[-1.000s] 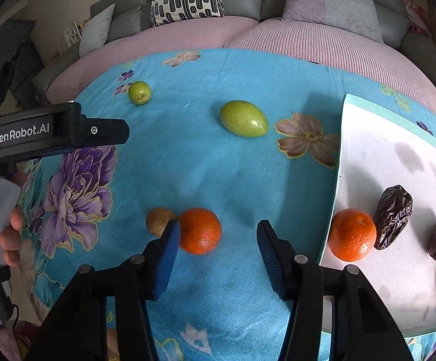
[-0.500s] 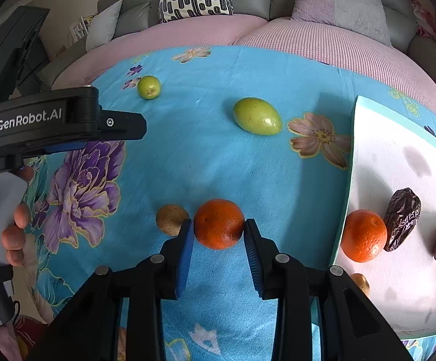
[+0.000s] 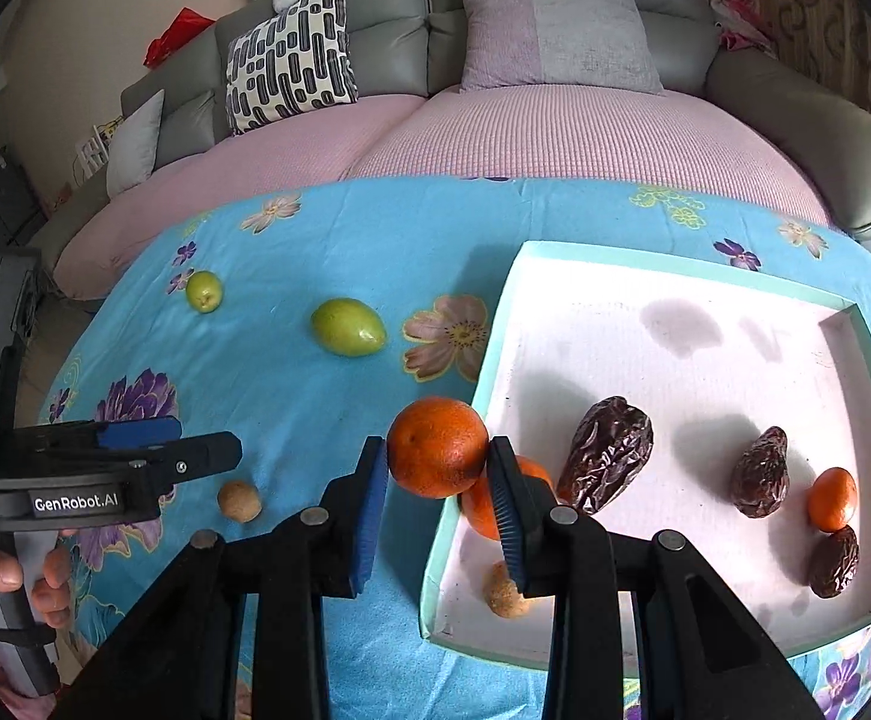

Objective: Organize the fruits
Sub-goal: 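Grasp a tangerine with the right gripper while the left grasps a small brown fruit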

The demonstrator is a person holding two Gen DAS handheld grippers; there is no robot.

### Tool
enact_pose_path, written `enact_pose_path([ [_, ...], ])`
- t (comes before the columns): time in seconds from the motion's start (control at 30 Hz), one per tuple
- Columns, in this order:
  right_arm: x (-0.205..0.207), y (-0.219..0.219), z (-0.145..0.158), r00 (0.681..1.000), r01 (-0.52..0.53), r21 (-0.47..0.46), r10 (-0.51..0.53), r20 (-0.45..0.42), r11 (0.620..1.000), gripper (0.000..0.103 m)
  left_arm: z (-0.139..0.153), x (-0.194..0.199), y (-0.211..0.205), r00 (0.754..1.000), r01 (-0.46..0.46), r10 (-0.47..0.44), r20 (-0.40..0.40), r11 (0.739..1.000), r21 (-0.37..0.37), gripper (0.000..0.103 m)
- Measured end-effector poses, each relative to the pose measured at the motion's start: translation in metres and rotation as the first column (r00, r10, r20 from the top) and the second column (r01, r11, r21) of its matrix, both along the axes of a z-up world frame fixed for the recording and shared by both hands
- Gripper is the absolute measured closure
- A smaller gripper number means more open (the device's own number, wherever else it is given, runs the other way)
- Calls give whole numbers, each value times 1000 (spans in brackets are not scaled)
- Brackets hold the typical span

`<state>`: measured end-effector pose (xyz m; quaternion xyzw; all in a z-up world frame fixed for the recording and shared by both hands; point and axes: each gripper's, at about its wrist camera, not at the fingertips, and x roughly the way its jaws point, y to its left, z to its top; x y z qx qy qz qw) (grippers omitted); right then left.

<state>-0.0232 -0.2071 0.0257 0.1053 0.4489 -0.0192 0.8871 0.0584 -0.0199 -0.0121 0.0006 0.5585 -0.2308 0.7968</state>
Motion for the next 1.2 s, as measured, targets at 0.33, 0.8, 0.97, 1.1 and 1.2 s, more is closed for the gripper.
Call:
enact_pose_path([
  [0.33,-5,-15,5,999,37,18,-37,14,999,68,-21,-21,-27,990,142,-140,-34,986,85,64],
  [0.8,-7,-17,7,999,46,17,-47,19,999,68,2,-25,-24,988,140,-143,56,988,64,75],
  [0.97,-10,-27,9,997,77,13,-77,21,997,68,20,-28,-21,985,136,-139,104,990,30,75],
  [1.1,-16,-45,11,991,134,6,-134,23,991,68,32,-28,-20,983,137,-136,125,991,8,75],
  [1.2,-22,-63,14,982,189,1,-189,27,982,68,38,-32,-26,980,141,-138,143,990,-7,75],
])
